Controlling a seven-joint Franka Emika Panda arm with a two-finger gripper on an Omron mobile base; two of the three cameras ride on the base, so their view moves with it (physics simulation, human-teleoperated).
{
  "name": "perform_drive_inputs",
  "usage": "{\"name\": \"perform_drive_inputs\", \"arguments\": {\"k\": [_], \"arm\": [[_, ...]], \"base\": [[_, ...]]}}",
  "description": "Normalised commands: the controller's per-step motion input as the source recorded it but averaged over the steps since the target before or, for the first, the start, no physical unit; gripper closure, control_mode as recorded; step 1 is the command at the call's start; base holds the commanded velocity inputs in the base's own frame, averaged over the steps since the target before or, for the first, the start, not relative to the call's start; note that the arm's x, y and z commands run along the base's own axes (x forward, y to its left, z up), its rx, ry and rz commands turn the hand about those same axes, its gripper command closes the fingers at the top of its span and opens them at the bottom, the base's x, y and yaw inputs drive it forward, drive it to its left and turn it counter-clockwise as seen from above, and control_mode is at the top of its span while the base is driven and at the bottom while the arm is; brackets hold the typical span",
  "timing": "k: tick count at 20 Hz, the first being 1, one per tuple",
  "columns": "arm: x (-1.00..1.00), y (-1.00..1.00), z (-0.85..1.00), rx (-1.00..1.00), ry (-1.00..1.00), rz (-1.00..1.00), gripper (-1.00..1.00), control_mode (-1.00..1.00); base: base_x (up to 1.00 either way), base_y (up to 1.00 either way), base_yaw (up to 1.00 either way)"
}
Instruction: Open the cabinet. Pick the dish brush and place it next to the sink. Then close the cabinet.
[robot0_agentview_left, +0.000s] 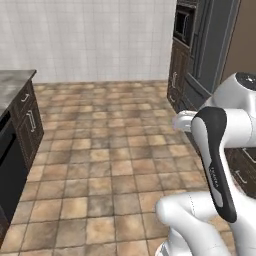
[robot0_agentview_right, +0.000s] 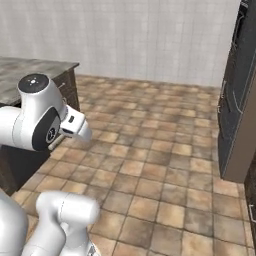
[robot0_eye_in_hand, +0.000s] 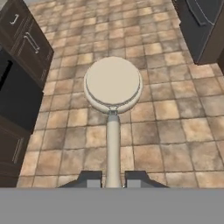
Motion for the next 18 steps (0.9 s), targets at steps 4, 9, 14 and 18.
{"name": "perform_drive_inputs", "arguments": {"k": [4,9,14,18], "arm": [[0.00,0.00,0.00,0.00,0.00,0.00,1.00,1.00],[0.00,0.00,0.00,0.00,0.00,0.00,1.00,1.00],[0.00,0.00,0.00,0.00,0.00,0.00,1.00,1.00],[0.00,0.00,0.00,0.00,0.00,0.00,1.00,1.00]], "base": [[0.81,0.66,0.40],[0.09,0.75,0.44],[-0.03,0.84,0.55],[0.00,0.75,0.56]]}}
